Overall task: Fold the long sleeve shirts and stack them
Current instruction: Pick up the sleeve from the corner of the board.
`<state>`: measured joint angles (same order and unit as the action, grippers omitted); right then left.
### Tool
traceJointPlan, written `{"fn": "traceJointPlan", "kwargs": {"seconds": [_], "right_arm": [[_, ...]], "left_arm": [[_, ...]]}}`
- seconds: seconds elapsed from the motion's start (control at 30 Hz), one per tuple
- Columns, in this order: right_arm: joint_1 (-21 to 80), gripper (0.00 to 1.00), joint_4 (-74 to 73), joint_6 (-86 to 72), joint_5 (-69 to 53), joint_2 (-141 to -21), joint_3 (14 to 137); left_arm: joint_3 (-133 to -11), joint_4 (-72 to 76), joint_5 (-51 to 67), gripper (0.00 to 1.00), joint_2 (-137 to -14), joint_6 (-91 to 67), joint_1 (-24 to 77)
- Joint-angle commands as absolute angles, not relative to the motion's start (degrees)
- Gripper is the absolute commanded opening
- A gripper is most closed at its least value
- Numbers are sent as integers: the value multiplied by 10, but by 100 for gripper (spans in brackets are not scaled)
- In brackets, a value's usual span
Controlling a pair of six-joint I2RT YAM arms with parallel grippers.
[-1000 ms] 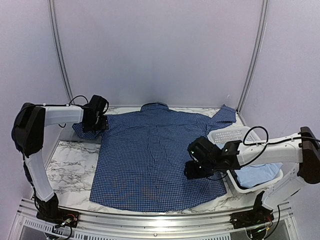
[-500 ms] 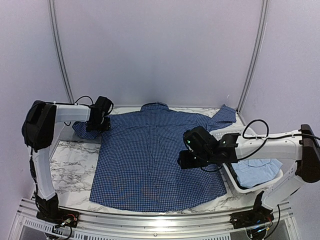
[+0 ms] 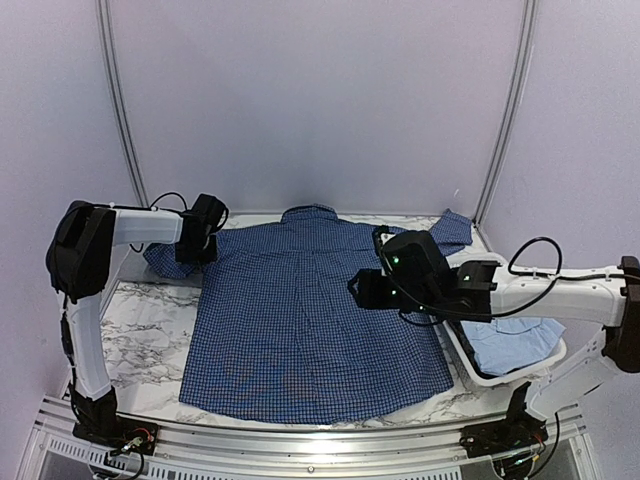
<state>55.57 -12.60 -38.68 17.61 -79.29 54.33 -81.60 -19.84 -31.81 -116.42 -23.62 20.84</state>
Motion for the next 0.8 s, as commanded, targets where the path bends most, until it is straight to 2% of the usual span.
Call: {"fn": "traceJointPlan", "kwargs": {"seconds": [0.0, 0.13, 0.17, 0.37, 0.47, 0.77], "right_arm": [[551, 49, -75, -345, 195, -785, 574], [550, 49, -51, -331, 198, -791, 585], [547, 49, -46, -328, 194, -795, 589], [520, 49, -38, -313, 124, -837, 628], [495, 45, -10, -313, 59, -854, 629], [447, 45, 30, -315, -66, -919, 656]], "left_arm": [[-830, -216, -334, 21, -1155, -234, 207], [-828, -217, -324, 2, -1128, -231, 208], [-828, -217, -317, 0, -1119, -229, 208], [-808, -215, -245, 0, -1051, -220, 213], [-790, -210, -198, 0, -1009, -220, 217], [-726, -170, 5, 0, -897, -200, 244]]}}
